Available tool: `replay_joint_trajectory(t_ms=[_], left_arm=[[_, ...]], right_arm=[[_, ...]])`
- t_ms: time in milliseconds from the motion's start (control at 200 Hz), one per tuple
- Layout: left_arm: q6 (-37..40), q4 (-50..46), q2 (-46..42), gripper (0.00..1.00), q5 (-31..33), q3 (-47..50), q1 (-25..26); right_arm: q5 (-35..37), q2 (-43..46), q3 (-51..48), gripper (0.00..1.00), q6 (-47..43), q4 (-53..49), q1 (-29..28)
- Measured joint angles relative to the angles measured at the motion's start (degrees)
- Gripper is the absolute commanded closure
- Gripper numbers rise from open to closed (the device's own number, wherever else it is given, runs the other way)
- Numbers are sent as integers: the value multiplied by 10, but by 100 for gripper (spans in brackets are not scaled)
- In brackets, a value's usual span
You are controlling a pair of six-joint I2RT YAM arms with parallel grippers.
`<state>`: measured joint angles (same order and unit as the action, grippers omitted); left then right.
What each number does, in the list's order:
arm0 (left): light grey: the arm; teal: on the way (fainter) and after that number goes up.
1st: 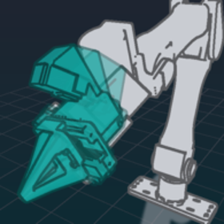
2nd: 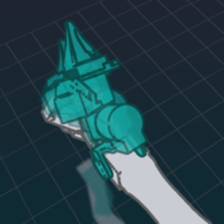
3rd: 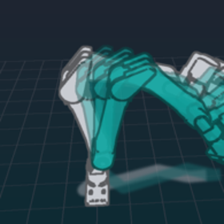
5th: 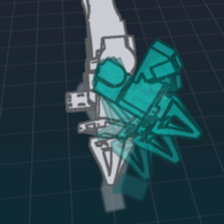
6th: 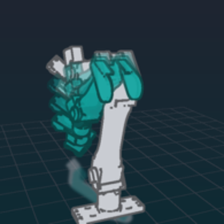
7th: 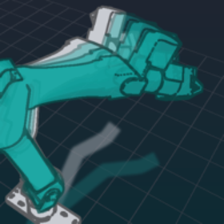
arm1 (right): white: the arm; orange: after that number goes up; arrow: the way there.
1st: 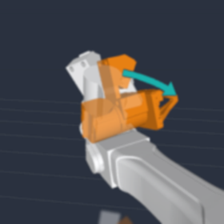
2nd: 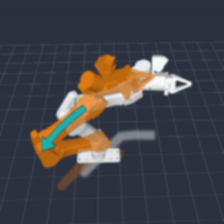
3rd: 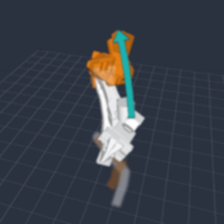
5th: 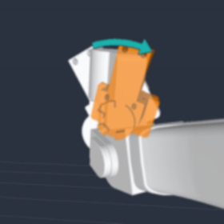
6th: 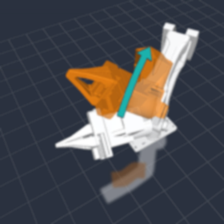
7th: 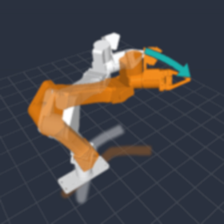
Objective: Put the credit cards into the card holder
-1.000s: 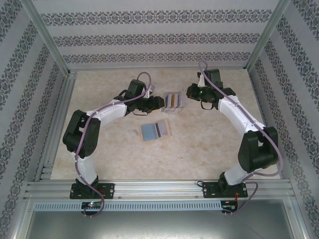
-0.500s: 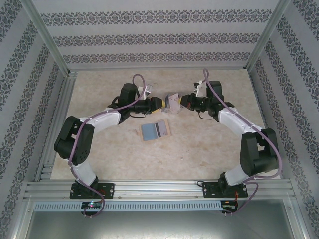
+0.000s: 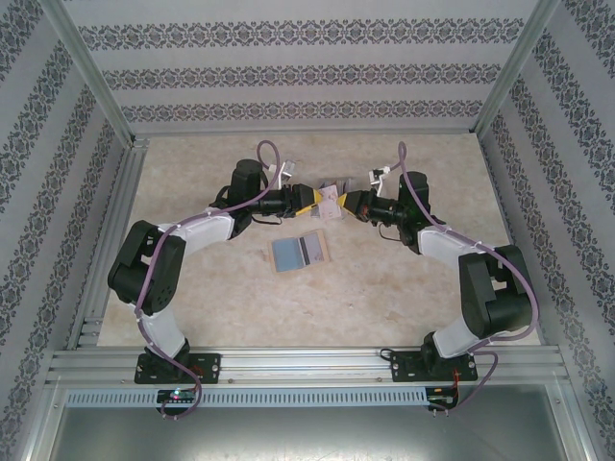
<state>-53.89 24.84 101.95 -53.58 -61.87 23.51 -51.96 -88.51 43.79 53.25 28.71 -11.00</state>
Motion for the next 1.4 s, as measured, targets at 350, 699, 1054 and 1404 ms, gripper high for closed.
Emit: replay_joint_trajectory(t_ms=[350, 699, 1054, 1404], left_arm=[[7, -7, 0, 58, 0, -3, 0], [3, -8, -4, 72, 0, -3, 0], [10, -21, -22, 100, 14, 9, -1], [42, -81, -63, 100, 30, 80, -4]], right_arm=[[-7, 0, -12, 91, 56, 85, 0], [-10, -19, -12, 91, 81, 125, -31], [-9, -45, -21, 90, 96, 159, -31], [33, -44, -54, 77, 31, 78, -37]])
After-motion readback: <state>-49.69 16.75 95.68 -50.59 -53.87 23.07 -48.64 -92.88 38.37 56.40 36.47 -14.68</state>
